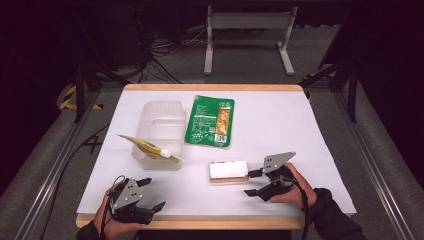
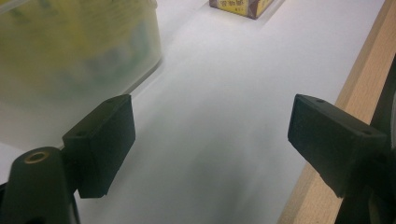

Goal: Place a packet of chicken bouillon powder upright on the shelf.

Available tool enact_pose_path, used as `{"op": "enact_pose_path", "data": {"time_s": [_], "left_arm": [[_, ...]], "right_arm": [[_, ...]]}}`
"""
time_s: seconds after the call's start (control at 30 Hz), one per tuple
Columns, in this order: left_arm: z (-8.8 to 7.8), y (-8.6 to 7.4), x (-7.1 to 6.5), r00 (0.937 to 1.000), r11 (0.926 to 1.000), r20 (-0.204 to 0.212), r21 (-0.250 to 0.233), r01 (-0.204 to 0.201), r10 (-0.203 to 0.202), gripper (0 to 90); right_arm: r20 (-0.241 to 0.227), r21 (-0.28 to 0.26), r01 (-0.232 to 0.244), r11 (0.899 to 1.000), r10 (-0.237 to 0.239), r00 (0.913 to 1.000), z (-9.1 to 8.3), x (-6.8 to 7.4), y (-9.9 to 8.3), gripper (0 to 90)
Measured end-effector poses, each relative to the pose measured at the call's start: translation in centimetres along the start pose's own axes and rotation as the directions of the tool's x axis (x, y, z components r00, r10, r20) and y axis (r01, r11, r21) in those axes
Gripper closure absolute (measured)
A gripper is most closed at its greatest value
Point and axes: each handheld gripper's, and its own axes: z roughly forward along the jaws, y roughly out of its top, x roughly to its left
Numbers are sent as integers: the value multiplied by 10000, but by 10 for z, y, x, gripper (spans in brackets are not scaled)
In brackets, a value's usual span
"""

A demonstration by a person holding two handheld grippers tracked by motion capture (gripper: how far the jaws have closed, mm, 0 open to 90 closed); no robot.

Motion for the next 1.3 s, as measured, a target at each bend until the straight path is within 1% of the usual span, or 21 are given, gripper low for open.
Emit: {"op": "enact_pose_path", "data": {"time_s": [0.03,0.07,0.17,0.2,0.23,0.3,0.33,0.4,0.53,0.63,0.7,0.77,0.8,0.87,0.97,1.0,1.03,1.07,1.13,1.17,1.3], "left_arm": [[0,0,0,10000,10000,20,-12,21,-21,156],[0,0,1,10000,10000,24,-1,25,-25,156],[0,0,1,10000,10000,22,-19,82,-82,155],[1,0,2,10000,10000,-13,38,58,-58,155],[1,0,2,9999,9998,-82,106,142,-141,155],[2,0,3,9998,9997,-63,120,204,-203,154],[2,0,3,9997,9997,-42,73,247,-247,153],[2,0,3,9997,9997,-21,29,239,-239,152],[3,0,3,9997,9997,19,71,250,-250,151],[3,0,3,9997,9996,51,76,256,-256,151],[3,0,3,9997,9996,66,81,256,-256,151],[3,0,3,9996,9996,92,126,260,-262,150],[4,-1,4,9995,9996,113,91,278,-279,150],[4,-1,4,9993,9994,169,92,321,-323,154],[4,-1,4,9994,9995,171,133,284,-287,153],[4,-1,4,9994,9995,191,126,275,-278,152],[5,-1,5,9995,9996,192,129,265,-267,152],[5,-1,5,9994,9995,195,142,265,-268,152],[5,0,5,9994,9995,206,163,273,-277,151],[6,0,5,9995,9996,207,144,252,-255,152],[5,-1,5,9994,9996,214,129,264,-267,151]], "right_arm": [[120,64,288,9996,-288,9995,-1,3,2,364],[283,23,415,9991,-416,9987,-2,3,3,352],[711,-13,227,9997,-225,9972,-2,-8,3,233],[813,62,80,9999,-84,9967,-1,-13,3,198],[881,213,77,9997,-95,9961,1,-17,3,168],[837,365,129,9993,-159,9964,6,-23,5,107],[755,440,269,9987,-302,9967,9,-25,6,88],[667,555,449,9974,-486,9966,16,-30,9,76],[342,605,708,9957,-729,9968,27,-32,12,82],[309,604,625,9962,-644,9974,29,-37,10,121],[113,239,398,9989,-401,9991,25,-41,7,237],[31,-275,405,9988,-404,9992,18,-42,5,297],[-35,-384,433,9983,-434,9990,16,-42,4,307],[71,-510,519,9974,-516,9986,12,-39,3,316],[120,-338,788,9963,-784,9968,10,-35,4,320],[92,-302,866,9958,-863,9962,11,-33,3,299],[-30,-215,796,9966,-797,9968,12,-32,3,246],[-131,-50,700,9975,-701,9975,14,-32,3,233],[-24,163,774,9969,-774,9970,18,-31,1,303],[128,105,865,9962,-866,9962,19,-31,0,313],[255,-35,1029,9947,-1028,9944,17,-27,0,325]]}}
